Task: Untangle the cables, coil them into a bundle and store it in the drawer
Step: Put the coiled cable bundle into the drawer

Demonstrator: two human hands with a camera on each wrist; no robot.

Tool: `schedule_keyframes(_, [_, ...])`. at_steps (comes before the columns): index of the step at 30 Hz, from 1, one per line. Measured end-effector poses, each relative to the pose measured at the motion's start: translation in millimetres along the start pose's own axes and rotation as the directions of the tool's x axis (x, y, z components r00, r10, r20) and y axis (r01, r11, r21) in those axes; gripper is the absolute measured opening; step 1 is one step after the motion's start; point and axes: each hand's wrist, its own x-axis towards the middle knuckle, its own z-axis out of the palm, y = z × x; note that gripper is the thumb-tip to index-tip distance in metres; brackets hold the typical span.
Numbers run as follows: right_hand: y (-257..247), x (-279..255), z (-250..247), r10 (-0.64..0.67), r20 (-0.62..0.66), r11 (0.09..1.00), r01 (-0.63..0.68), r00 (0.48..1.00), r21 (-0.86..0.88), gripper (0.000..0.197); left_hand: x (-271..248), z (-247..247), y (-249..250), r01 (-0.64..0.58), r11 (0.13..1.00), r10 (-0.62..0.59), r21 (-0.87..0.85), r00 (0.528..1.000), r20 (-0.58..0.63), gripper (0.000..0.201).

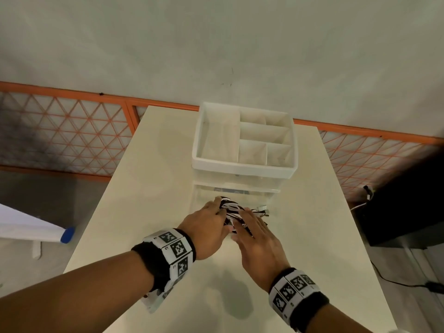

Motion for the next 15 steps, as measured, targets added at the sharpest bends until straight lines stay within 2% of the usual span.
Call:
schedule_keyframes(3, [2,12,3,0.040,0.010,0.998,-0.039,0.999,-0.054,0.034,1,4,3,-0.002,1.000,0.003,0.021,0.999,-0.045,0.059])
schedule_keyframes(7, [-1,29,-2,0.111,0.017,0.978,-0.106,0.994,-0.182,0.036,5,4,7,0.033,0.999,-0.030,0.042,0.997,-0.076,0.064])
schedule_keyframes(12, [-1,51,-2,0.133,0.012,0.977,-0.130,0.991,-0.167,0.035,9,-2,6,0.035,0.997,-0.025,0.071,0.990,-0.137,0.063])
schedule_keyframes(15, [0,69,-4,0.190,0.032,0.974,-0.184,0.981,-0.131,0.031,6,-7,7,0.023,1.000,-0.020,0.010,0.978,-0.206,0.060])
